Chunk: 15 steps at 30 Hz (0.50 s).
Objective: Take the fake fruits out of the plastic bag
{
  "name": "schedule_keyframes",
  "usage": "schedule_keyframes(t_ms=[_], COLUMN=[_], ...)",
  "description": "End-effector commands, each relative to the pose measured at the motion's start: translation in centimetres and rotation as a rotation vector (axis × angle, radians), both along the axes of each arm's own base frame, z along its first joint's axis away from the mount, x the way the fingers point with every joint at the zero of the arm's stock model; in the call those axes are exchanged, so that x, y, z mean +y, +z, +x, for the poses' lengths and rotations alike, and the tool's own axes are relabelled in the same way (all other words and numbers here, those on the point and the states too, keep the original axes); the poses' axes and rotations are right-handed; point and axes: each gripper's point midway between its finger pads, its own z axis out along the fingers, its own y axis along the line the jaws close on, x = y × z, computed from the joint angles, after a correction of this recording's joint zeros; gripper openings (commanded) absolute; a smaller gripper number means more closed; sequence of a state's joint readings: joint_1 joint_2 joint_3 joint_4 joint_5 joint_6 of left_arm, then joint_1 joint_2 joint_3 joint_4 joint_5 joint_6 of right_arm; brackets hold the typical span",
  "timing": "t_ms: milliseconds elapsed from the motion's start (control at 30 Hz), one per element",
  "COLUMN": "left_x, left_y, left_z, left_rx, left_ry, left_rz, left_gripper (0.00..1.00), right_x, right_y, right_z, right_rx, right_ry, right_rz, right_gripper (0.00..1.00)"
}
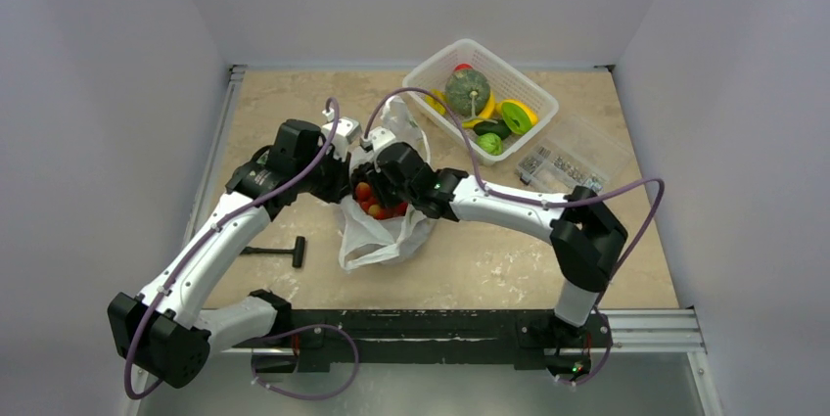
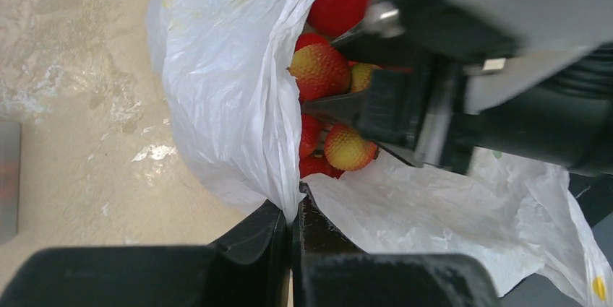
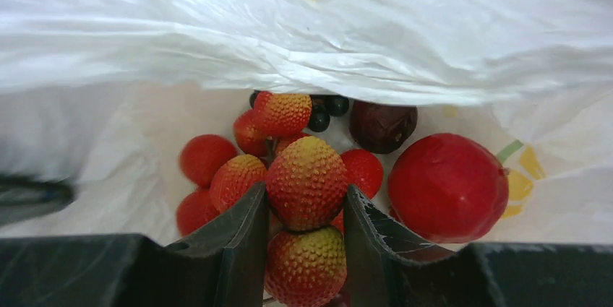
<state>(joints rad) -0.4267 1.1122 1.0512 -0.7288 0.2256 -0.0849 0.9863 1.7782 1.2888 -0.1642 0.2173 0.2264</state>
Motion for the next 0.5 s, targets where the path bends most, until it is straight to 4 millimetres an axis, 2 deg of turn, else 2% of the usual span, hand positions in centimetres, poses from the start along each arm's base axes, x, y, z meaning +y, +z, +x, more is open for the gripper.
schedule_keyframes(t_ms=[0, 467], left_x=[0.7, 0.1], left_y=[1.4, 2.1], left_z=[0.7, 0.4], left_rx=[-0.064, -0.098], left_ry=[0.033, 0.006], left_rz=[0.019, -0.023], left_gripper=[0.00, 0.00], right_x=[0.1, -0.5], right_y=[5.4, 16.9], right_z=[0.2, -0.8], right_rx=[-0.068, -0.196], right_ry=[-0.006, 0.002], right_rz=[0.113, 0.378], right_gripper=[0.00, 0.00])
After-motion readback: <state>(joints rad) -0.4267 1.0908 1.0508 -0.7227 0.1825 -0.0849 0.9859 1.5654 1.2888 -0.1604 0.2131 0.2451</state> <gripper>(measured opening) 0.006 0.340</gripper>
